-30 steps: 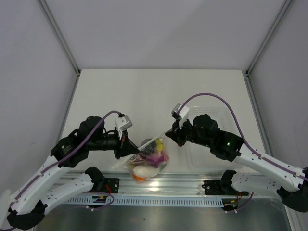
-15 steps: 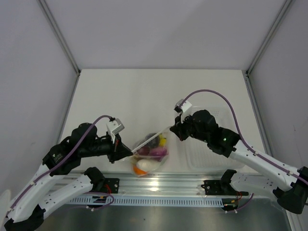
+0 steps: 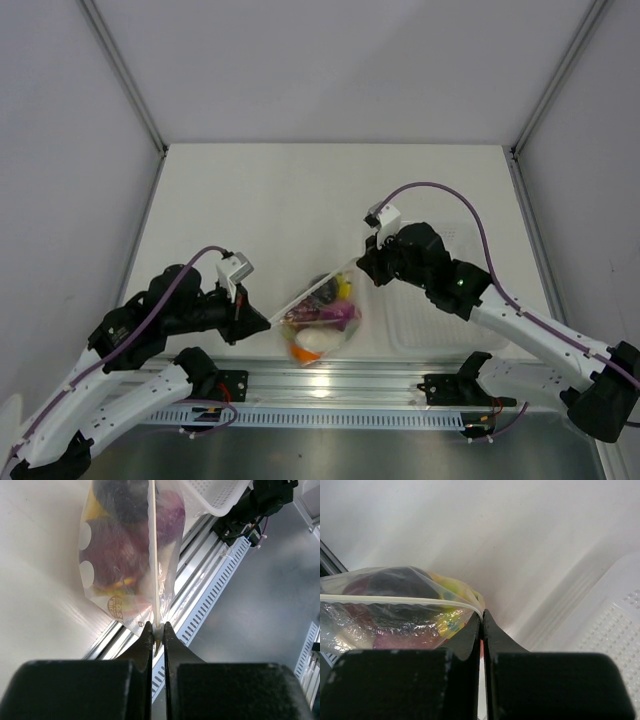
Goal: Place the food in the zip-top bag and seal the zipper
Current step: Zip the zipper food storage bag at the center of the board.
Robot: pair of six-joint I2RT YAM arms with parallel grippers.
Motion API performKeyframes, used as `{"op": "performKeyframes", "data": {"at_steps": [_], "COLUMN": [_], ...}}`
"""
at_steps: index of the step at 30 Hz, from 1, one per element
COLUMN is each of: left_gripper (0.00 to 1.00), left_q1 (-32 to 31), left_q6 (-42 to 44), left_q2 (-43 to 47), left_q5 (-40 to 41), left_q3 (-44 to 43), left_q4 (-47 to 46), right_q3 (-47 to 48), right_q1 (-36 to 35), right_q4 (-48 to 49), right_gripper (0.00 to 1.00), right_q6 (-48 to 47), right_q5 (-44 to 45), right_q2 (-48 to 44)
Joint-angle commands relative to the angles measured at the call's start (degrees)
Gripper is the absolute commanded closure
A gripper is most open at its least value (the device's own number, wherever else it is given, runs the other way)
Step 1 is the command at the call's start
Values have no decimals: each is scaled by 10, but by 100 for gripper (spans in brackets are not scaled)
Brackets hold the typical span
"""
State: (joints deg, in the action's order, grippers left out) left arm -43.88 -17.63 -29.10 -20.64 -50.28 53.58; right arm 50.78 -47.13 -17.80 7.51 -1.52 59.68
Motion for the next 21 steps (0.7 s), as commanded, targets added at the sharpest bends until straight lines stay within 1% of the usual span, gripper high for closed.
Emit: {"op": "performKeyframes", "data": {"at_steps": [1,4,5,6,7,8,10,11,13,14,15,16,17,18,19,21], "left_gripper": [99,99,96,91,82,78,74,69,54,40,35,28,23,12,1,0], "left_q1": [-4,-4,-4,-3,-3,-3,-3,-3,-3,-3,-3,-3,-3,-3,-3,-3], "left_q6": [-28,-44,-61,-70,-77,-85,-108,-115,-130,-133,-135,-136,-135,-136,-136,-136], "left_q2": [12,19,24,26,28,33,50,53,53,53,55,59,62,63,69,79], "left_q5": [10,47,82,96,108,119,140,145,164,174,183,203,224,239,270,294], "left_q3": [5,8,9,9,8,6,12,7,2,1,-3,-4,-10,-17,-23,-36], "left_q4": [23,21,21,17,15,8,-15,-21,-31,-38,-44,-51,-51,-51,-50,-53], "right_q3": [1,5,6,7,7,8,7,8,10,13,16,19,24,29,34,55], "right_q1": [12,12,10,9,8,8,2,-1,-4,-5,-5,-5,-6,-4,-4,1], "right_q4": [29,29,29,29,29,30,34,34,37,37,37,37,40,39,37,36], "right_gripper": [100,100,100,100,100,100,100,100,100,100,100,100,100,100,100,100], "right_q6": [0,-1,-1,0,-1,-1,-2,-2,-3,-4,-6,-6,-6,-7,-7,-7], "right_q5": [30,10,-1,-2,-6,-9,-9,-9,-9,-10,-12,-14,-16,-17,-19,-23], "right_q2": [6,12,14,16,18,19,20,21,23,25,28,31,37,43,49,77]}}
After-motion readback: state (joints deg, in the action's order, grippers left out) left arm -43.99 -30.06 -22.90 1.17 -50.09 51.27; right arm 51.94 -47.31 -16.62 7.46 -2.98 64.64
